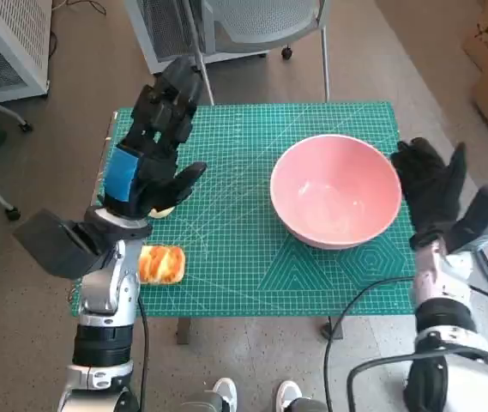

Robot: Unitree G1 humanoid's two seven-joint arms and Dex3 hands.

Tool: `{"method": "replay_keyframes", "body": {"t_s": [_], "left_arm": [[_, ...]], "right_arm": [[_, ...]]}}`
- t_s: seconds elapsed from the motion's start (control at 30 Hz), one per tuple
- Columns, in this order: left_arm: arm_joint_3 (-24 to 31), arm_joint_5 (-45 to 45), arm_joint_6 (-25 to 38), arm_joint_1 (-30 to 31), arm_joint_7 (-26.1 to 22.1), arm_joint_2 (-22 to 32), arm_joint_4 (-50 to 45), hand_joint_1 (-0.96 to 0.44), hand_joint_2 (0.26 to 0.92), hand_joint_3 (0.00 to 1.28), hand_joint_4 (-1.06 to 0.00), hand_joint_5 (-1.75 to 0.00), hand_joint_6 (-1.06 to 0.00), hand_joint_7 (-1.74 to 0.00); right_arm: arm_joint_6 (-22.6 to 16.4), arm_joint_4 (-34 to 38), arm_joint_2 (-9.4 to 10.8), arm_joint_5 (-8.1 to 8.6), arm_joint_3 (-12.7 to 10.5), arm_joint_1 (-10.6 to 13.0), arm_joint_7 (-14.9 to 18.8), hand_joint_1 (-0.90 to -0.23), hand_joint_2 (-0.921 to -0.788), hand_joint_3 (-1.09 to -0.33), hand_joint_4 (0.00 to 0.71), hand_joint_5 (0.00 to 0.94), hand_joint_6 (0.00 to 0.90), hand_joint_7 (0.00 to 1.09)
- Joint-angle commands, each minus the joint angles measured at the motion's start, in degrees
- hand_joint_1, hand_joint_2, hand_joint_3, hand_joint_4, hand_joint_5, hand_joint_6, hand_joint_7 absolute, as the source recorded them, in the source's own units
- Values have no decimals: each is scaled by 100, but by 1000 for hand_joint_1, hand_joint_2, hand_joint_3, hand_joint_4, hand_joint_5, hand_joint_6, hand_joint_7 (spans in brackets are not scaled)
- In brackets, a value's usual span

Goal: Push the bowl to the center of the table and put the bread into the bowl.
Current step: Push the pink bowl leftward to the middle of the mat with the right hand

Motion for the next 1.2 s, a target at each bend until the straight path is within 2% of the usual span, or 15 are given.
{"method": "replay_keyframes", "body": {"t_s": [0.03,0.37,0.53,0.87,1.0,1.2], "left_arm": [[29,21,67,150,33,81,-160,-562,921,245,1,1,1,-333],[78,29,134,282,110,151,-323,-558,921,244,1,1,1,-327],[93,47,168,374,191,181,-459,-563,920,240,1,1,1,-328],[110,169,101,528,338,253,-570,-571,921,235,1,0,1,-332],[103,234,53,566,385,236,-576,-580,921,236,-1,0,1,-335],[137,253,57,668,439,244,-675,-590,921,233,-3,-2,1,-341]], "right_arm": [[137,95,311,-53,12,16,21,-612,-921,-763,205,10,341,12],[260,77,614,-145,101,-221,-69,-600,-921,-764,188,1,314,1],[298,62,754,-169,157,-356,-84,-590,-921,-780,203,8,328,9],[454,61,1063,-98,85,-608,-89,-579,-921,-799,208,7,329,9],[477,52,1084,-128,94,-646,-90,-569,-921,-805,201,3,316,3],[378,-8,888,-209,153,-668,3,-570,-921,-807,202,2,313,2]]}}
